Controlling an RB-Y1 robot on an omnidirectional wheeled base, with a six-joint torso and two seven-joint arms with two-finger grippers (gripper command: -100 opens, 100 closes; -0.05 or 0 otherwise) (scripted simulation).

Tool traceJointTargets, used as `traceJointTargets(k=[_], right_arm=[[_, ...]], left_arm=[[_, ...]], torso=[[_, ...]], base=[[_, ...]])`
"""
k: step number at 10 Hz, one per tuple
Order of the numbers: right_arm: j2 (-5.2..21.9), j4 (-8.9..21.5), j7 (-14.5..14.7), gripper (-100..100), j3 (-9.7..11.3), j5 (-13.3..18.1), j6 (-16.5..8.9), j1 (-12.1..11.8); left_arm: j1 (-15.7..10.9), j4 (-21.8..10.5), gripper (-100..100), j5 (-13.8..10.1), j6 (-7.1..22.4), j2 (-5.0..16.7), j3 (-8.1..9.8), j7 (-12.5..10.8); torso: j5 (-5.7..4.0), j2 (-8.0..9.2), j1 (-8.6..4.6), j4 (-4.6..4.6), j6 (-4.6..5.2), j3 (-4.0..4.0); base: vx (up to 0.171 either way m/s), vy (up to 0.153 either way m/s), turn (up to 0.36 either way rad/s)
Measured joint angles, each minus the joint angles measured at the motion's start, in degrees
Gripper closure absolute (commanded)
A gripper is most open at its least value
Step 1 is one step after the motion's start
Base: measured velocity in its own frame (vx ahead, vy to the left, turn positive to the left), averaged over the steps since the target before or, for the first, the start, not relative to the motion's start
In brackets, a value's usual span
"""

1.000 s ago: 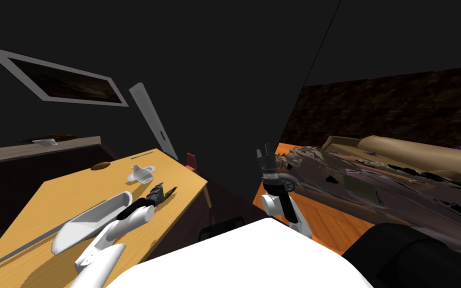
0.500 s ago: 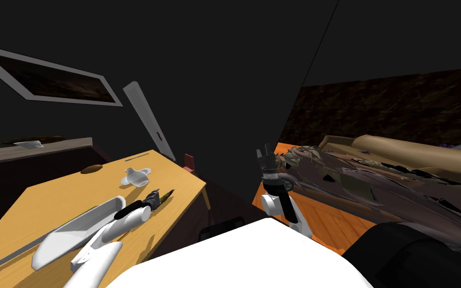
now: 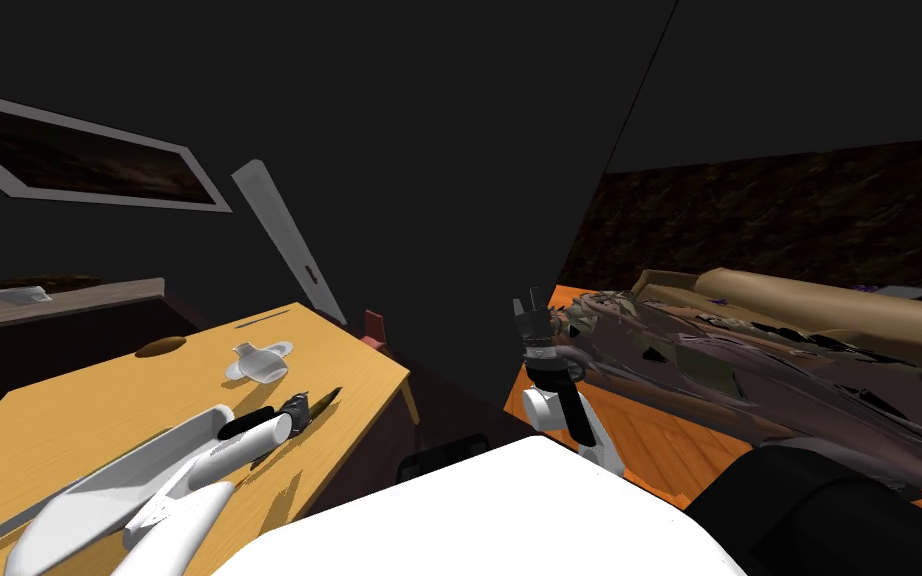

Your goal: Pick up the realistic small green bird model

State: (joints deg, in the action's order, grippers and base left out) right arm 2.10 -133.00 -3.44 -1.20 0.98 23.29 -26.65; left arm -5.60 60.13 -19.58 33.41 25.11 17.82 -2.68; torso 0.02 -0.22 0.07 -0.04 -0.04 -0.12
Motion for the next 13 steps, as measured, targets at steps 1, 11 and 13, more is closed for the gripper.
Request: traceJointTargets(k=[1, 11, 13], right_arm=[[0.00, 0.00, 0.00, 0, 0.00, 0.00, 0.00, 0.00], [0.00, 0.00, 0.00, 0, 0.00, 0.00, 0.00, 0.00], [0.00, 0.00, 0.00, 0, 0.00, 0.00, 0.00, 0.00]], left_arm=[[-0.58, -2.33, -100, -0.68, 0.25, 0.60, 0.06, 0.15], [-4.70, -15.91, -100, -3.01, 7.14, 5.00, 2.39, -1.05], [-5.19, -17.85, -100, -3.26, 9.37, 5.96, 2.90, -1.61]], torso=[[0.01, 0.02, 0.00, -0.01, -0.02, 0.01], [0.01, -0.01, 0.03, -0.01, -0.01, -0.01], [0.02, -0.03, 0.09, -0.01, -0.01, -0.02]], base=[[0.042, -0.002, -0.031], [0.042, 0.009, -0.028], [0.048, 0.034, -0.032]])
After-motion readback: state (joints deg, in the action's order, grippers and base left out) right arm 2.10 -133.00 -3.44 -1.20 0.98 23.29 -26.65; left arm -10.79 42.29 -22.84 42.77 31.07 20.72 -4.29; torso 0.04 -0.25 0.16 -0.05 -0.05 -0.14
